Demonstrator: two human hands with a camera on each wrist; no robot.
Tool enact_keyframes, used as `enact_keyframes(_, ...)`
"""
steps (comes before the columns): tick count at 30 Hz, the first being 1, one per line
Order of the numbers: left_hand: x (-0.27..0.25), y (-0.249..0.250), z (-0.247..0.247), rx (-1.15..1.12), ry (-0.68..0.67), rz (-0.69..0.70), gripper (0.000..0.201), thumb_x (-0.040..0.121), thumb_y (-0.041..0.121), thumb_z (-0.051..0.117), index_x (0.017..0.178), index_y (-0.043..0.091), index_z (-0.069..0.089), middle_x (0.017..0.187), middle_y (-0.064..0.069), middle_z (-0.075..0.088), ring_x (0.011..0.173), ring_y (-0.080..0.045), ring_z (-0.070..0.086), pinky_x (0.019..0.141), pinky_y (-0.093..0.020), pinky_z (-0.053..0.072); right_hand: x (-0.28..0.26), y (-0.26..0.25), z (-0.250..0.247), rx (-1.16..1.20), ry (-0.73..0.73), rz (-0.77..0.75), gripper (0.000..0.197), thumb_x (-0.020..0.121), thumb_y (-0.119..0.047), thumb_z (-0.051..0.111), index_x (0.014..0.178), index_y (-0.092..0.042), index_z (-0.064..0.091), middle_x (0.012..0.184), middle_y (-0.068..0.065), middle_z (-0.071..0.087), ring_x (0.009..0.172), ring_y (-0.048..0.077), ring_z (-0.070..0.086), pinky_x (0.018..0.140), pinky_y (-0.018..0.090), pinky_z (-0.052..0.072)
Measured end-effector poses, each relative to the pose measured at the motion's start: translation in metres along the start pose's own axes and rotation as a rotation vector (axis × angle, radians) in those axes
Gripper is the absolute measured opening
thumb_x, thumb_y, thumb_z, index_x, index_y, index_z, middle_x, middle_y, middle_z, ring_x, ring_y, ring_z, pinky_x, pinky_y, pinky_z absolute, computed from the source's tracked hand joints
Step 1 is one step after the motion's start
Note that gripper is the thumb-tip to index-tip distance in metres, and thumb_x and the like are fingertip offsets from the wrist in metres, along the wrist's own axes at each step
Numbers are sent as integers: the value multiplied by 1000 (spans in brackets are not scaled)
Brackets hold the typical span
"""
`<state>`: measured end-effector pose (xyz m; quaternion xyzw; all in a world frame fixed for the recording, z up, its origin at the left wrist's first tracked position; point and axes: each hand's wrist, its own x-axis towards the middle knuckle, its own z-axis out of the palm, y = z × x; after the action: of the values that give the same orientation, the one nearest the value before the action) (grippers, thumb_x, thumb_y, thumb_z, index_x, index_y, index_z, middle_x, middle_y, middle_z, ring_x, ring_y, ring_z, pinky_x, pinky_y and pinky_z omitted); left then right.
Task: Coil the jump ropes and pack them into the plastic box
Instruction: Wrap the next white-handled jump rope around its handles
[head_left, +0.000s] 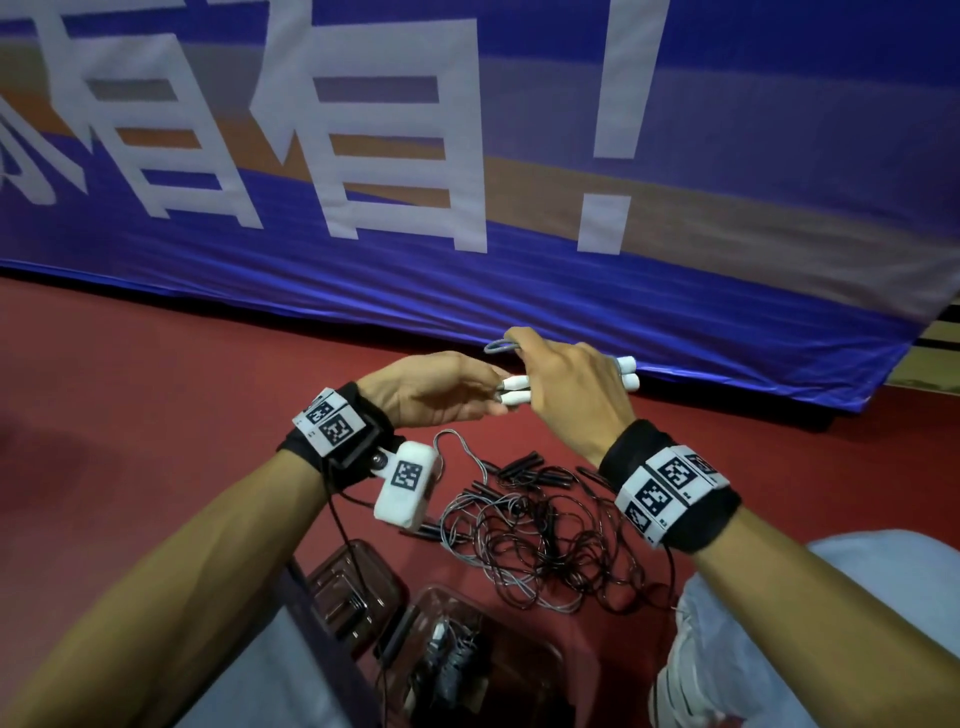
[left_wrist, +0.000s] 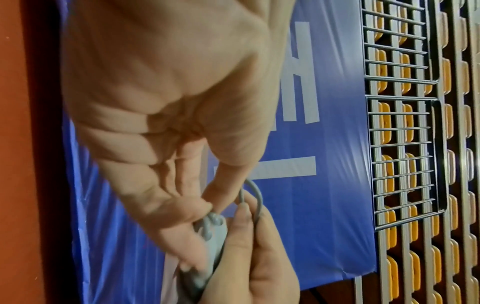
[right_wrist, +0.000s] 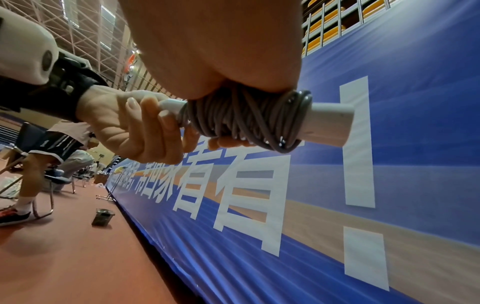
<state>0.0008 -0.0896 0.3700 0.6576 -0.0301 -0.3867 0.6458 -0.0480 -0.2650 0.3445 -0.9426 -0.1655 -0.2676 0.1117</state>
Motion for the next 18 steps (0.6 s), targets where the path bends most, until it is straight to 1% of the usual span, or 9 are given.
enact_keyframes(3,2,-1,7,-204,14,38,20,94,6,52,109,-1,63,89,-14,72,64,-14,71,57,-16,56,3,5,-3,92,23,100,26,101,-13,47,124,-20,56,66,1,63,58,33,59,52,39,46)
enact_keyframes(5,3,-2,11,-343,-7,100,25,92,7,54,112,-5,63,96,-19,72,73,-21,74,61,-20,58,7,14,-7,224,48,225,22,107,-19,43,125,-18,55,68,4,63,60,31,58,52,37,42)
enact_keyframes(6,4,-2,13,-376,-29,139,23,92,6,54,109,-6,64,97,-20,72,78,-23,74,63,-21,58,9,17,-9,302,52,285,20,108,-21,42,123,-17,54,68,4,62,59,28,56,52,36,38)
enact_keyframes(8,6,-5,19,-316,-33,230,18,93,1,54,104,-4,67,95,-17,73,82,-21,74,70,-20,58,11,21,-12,437,61,371,14,108,-22,41,119,-18,50,63,1,54,53,24,50,49,37,33)
enact_keyframes(9,8,-7,23,-255,-21,284,15,93,-1,55,103,-3,67,93,-15,73,81,-19,73,72,-19,57,11,21,-12,482,69,399,11,108,-23,42,117,-19,48,62,1,53,52,24,49,47,40,34)
enact_keyframes(11,14,-14,29,-177,17,386,12,93,-4,58,102,0,63,86,-13,71,75,-17,69,70,-20,56,11,21,-12,551,69,460,9,108,-26,43,113,-20,45,65,5,58,53,28,54,48,48,42)
enact_keyframes(13,19,-18,34,-92,61,479,10,92,-4,61,100,1,63,83,-12,69,70,-18,66,62,-23,53,10,22,-10,606,55,546,12,108,-30,42,111,-18,46,73,8,65,60,30,61,55,53,49)
enact_keyframes(16,24,-22,41,24,151,573,6,92,1,65,97,3,65,82,-16,67,64,-23,63,49,-29,47,11,25,-10,644,72,621,19,108,-31,43,107,-13,49,82,8,67,69,31,64,65,55,53)
enact_keyframes(18,27,-24,49,48,222,594,4,93,6,62,96,5,64,80,-17,63,61,-27,59,49,-30,44,10,25,-7,668,92,646,21,107,-32,45,103,-12,52,83,8,67,72,32,63,68,55,53)
